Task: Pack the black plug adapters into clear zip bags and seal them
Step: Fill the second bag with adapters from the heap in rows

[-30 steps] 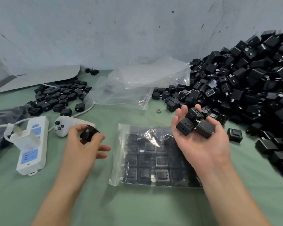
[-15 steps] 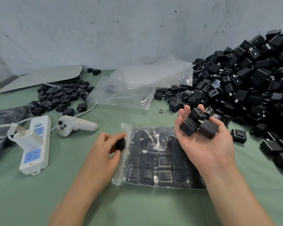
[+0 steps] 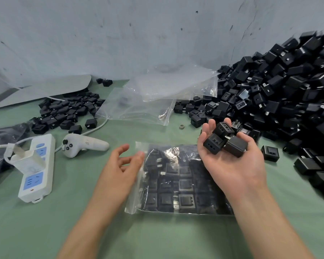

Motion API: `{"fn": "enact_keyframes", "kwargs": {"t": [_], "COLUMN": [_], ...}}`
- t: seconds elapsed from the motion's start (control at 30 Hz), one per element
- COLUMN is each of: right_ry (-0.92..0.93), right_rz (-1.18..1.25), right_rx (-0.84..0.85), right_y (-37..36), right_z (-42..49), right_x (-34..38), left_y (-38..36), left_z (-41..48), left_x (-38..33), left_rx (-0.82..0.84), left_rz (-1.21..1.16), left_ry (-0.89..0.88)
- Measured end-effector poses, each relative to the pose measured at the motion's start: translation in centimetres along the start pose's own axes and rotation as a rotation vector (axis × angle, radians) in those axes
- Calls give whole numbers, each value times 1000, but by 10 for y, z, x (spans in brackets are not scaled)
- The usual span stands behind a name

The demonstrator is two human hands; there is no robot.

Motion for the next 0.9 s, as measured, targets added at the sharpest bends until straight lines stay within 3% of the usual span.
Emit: {"fn": "enact_keyframes", "kwargs": {"t": [0.2, 0.43, 0.6, 0.9], "right_ry": [1, -6, -8, -9], "right_rz": [-9, 0, -3, 5], "right_rx": [-9, -7, -7, -16], "right_y": [3, 4, 3, 4], "right_z": [0, 1, 0, 0], "right_x": [1, 1, 1, 2], "left_y": [-21, -21, -13, -12], "left_z": [-2, -2, 0, -4], "left_x": [3, 2, 4, -1], "left_rx": [70, 115, 27, 23], "left_rz": [101, 7, 33, 93], "left_ry": [-38, -17, 1, -26]}}
Point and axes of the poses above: each hand's wrist, its own z-axis towards the middle knuckle, its own y-axis out of the back of the hand, x = y × z, the point moved 7 cm from there along z, towards the middle knuckle, and after that the axes turned 8 degrees about -y, right-handed, at the moved point
